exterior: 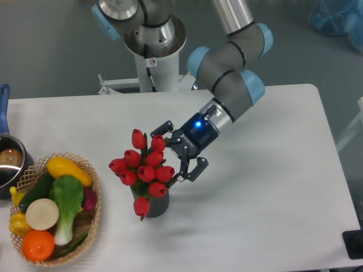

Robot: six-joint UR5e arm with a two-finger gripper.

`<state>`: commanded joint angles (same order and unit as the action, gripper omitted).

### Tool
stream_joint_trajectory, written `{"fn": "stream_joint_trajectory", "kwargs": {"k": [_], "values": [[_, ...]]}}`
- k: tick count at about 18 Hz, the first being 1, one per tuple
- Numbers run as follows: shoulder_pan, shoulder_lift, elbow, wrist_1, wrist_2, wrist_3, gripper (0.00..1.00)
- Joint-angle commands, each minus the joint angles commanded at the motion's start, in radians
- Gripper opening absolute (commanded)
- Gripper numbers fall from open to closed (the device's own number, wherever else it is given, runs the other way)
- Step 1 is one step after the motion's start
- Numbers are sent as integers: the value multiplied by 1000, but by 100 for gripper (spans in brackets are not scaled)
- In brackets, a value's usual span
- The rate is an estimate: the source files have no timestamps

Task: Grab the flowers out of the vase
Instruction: 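Lower the open gripper around the tulip stems above the vase rim, then close the gripper on the tulip stems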

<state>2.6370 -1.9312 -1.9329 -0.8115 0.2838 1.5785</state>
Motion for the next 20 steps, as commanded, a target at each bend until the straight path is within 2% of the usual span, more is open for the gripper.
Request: {"fn": "stream_joint_trajectory", "kwargs": {"k": [10,11,13,14,17,20], "values": [[-14,-18,15,0,-24,-2,100],[-14,-18,14,0,-26,-5,95],[-14,-17,14,0,-28,-9,65],[-14,-17,15,0,-28,-9,59],[-12,-18,17,0,-28,-9,58],[-12,-25,18,0,-84,-9,50]]}}
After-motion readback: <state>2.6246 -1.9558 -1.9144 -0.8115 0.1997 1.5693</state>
